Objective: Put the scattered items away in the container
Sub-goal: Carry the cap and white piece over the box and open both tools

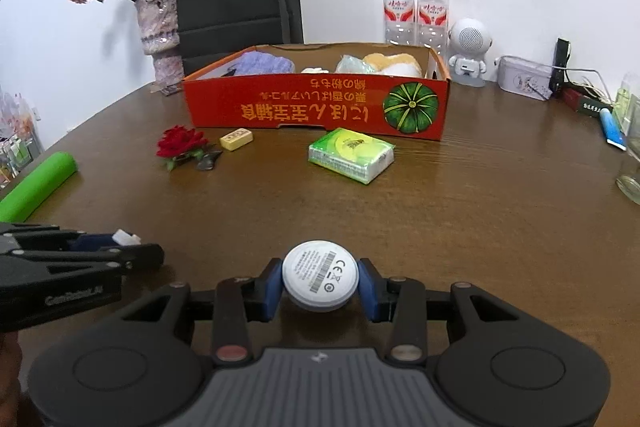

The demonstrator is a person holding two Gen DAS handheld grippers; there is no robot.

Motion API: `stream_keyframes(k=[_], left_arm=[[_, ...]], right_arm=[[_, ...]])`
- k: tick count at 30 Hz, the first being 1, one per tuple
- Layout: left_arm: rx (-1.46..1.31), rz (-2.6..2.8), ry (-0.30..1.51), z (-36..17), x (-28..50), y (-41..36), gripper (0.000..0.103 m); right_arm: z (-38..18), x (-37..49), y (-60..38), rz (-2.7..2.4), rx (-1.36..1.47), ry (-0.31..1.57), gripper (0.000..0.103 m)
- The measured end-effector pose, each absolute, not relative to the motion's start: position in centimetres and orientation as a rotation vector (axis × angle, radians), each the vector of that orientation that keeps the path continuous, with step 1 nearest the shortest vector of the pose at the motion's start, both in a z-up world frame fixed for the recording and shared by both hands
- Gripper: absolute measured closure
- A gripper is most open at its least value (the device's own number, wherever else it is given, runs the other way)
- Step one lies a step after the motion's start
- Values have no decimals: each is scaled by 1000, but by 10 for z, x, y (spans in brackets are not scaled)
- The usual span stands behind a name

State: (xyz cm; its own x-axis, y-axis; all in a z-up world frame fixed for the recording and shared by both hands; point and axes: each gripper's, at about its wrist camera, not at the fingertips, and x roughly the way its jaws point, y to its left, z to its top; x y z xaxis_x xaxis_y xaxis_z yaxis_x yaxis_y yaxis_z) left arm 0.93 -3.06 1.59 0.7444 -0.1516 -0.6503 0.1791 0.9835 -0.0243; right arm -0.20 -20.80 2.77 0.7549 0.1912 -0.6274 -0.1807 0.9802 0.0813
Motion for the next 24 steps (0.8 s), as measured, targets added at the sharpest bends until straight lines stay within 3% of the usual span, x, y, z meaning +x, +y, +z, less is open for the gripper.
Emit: stream_keyframes(k=[16,21,24], left_arm=[[55,-185,594,62,-17,-37,76],[82,-204,453,140,37,-39,76],[42,-283,546,184,108,-37,76]], right_arm=[[62,-38,-213,195,8,602,65],[135,-18,-228,204,-11,451,65],[192,23,-239,237,7,418,65]])
